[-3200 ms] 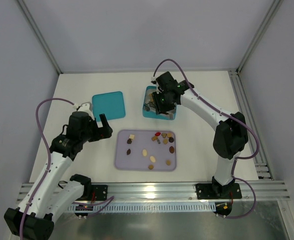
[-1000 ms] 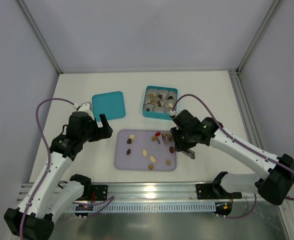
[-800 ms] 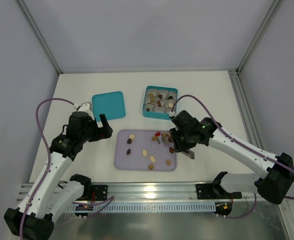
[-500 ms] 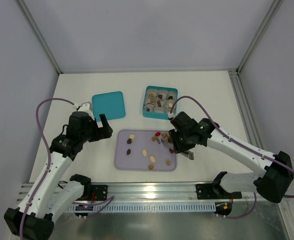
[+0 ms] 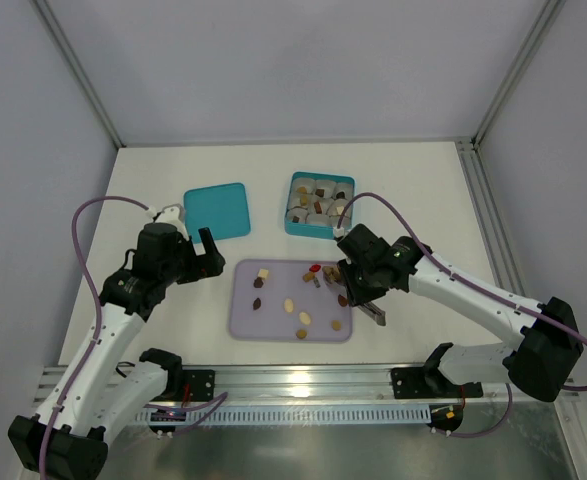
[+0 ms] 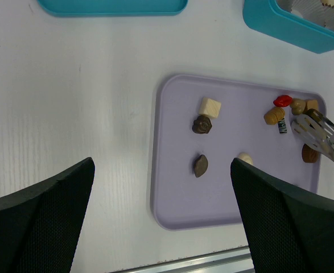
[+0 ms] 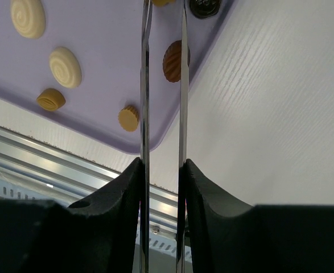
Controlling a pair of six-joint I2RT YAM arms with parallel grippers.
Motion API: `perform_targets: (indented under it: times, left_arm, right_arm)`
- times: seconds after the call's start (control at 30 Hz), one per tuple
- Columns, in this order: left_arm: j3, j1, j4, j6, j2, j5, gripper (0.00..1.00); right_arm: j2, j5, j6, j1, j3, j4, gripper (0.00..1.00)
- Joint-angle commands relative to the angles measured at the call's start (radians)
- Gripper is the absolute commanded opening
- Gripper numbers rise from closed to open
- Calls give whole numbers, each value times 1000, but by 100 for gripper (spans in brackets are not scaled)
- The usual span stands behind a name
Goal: Pack the chocolate
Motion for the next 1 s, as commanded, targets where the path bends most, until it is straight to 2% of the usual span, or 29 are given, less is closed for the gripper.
perform_targets:
  times: [0.0,0.33,0.53,0.8,0.97]
  left_arm:
    - [9,-3,16,4,0,-5,100]
    - [9,-3,16,5,0,-4,100]
    - [9,-3,16,5,0,-5,100]
    - [9,-3,15,4,6,-5,100]
    - [9,-3,15,5,3,-5,100]
  right_arm:
    - [-15,15,-6,6,44,6,31]
    - [-30,26,-40,-3,188,-64,30]
    - [5,14,-82,-55,263,-61,30]
    - [164,-2,-141,-183,458,-6,30]
    - [294,1,-167,-218,582,4,30]
